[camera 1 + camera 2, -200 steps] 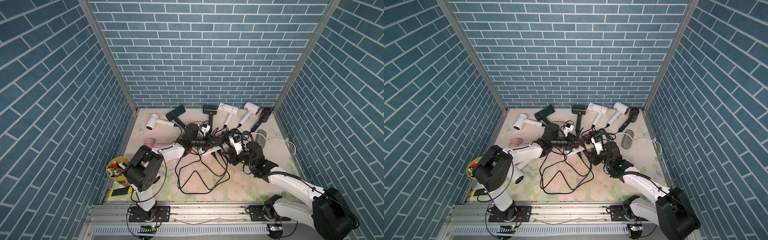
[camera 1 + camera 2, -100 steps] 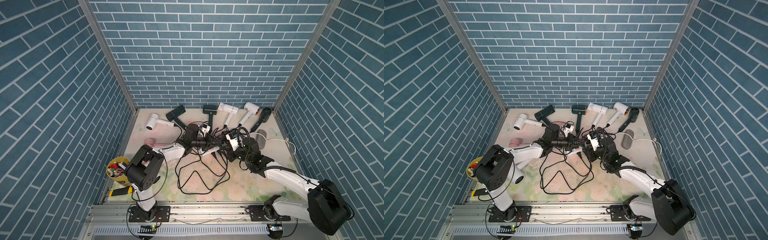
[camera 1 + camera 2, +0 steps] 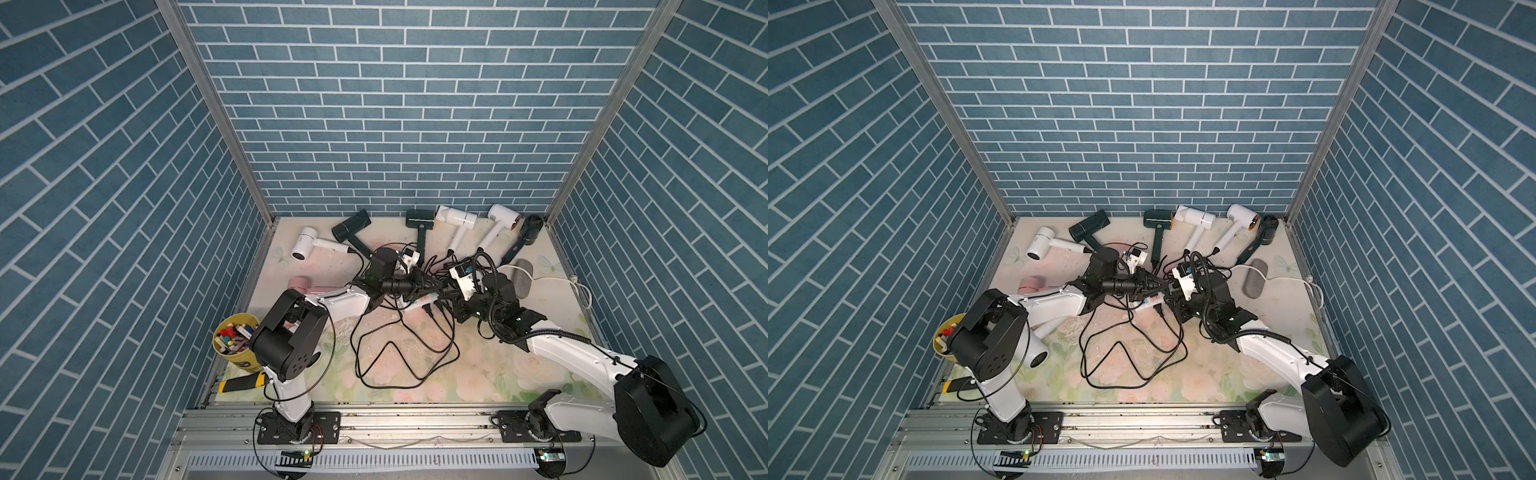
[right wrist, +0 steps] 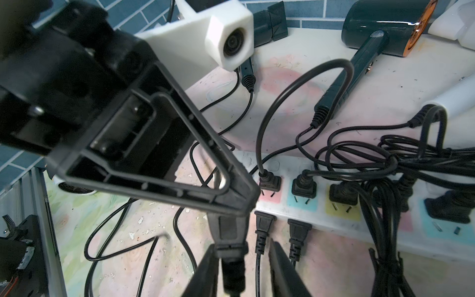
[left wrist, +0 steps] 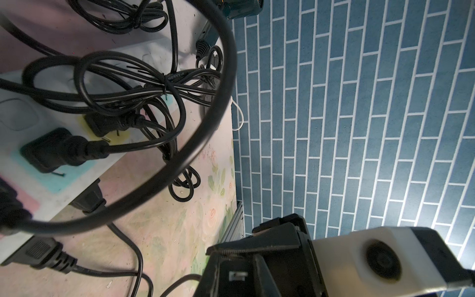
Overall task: Charge the blow dryers
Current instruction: Pick up the plug from the center of the board.
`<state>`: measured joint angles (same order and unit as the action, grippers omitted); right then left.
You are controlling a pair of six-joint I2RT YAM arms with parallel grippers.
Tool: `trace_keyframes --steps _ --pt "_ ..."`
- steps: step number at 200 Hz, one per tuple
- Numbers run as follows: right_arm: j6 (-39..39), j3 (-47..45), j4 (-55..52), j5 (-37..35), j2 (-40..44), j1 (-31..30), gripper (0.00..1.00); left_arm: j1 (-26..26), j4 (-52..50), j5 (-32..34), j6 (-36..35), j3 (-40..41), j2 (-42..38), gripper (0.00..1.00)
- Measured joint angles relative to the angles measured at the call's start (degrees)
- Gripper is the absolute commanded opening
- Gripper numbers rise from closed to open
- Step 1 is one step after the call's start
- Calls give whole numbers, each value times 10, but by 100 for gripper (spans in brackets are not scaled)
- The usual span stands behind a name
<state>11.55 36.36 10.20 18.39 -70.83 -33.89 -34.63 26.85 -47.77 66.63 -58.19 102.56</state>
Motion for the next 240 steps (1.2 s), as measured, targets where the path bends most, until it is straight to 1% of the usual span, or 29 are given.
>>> trace_keyframes --steps 18,28,35,55,75,95,107,156,190,211,240 --pt "-5 7 -4 6 -2 -2 13 0 -1 0 -1 0 4 19" --pt "-11 9 -8 8 -4 -3 0 1 -3 0 -2 0 4 19" --pt "-13 12 -10 9 -6 -3 0 2 -5 0 -3 0 4 21" --pt "-15 14 -16 14 -9 -3 0 2 -14 -3 -9 -1 4 33" --pt "-20 14 -26 12 -9 -3 0 2 -40 -5 -29 -6 4 43" --pt "-30 14 -43 -4 -8 -3 0 4 -83 -2 -59 -22 4 50" --pt "-35 13 -59 -19 -4 -3 0 9 -115 3 -83 -36 4 52" --pt "-46 -2 -113 -76 -2 -3 0 58 -244 35 -175 -102 4 54" --pt "-57 -2 -136 -106 -42 -3 0 99 -323 64 -236 -158 7 52" --pt "-60 0 -152 -118 -72 -3 0 118 -368 81 -273 -206 36 50" --pt "-61 5 -157 -138 -97 -1 0 125 -422 96 -315 -274 112 44"
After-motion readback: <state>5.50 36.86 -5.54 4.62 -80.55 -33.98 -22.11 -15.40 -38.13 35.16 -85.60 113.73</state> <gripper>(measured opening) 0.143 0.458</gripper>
